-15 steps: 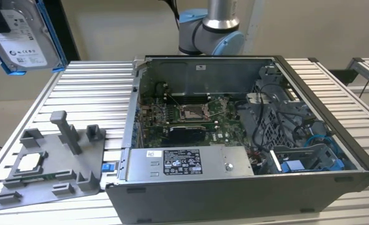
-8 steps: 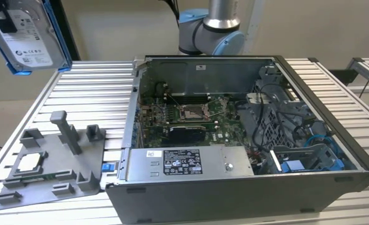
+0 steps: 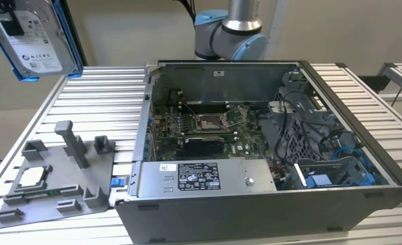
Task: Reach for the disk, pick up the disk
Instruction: 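Pick up the disk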
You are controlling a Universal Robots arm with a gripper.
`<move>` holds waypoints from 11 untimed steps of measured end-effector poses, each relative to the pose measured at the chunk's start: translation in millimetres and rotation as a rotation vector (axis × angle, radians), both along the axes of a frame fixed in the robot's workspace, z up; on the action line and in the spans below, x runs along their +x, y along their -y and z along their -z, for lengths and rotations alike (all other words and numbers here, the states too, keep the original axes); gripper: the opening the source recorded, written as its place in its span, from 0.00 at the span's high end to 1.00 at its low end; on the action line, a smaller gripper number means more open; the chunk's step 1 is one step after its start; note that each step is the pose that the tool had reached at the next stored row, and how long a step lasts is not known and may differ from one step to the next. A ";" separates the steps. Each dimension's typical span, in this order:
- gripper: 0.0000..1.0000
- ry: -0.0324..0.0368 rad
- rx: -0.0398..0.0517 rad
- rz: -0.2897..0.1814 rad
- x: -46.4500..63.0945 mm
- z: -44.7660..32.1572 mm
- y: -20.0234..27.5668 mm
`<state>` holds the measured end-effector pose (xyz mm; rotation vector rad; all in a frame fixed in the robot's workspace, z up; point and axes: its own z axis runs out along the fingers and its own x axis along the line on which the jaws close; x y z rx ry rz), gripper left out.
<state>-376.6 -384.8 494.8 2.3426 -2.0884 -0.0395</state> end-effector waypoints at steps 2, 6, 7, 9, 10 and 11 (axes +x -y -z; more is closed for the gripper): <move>1.00 -0.0001 0.0000 0.000 4.5 0.0 0.0; 1.00 0.0000 0.0000 0.000 18.4 0.0 0.0; 1.00 -0.0001 0.0000 0.000 22.0 0.0 0.0; 1.00 0.0000 0.0000 0.000 28.3 0.0 0.0; 1.00 -0.0001 0.0000 0.000 31.1 0.0 0.0; 1.00 -0.0001 0.0000 0.000 33.7 0.0 0.0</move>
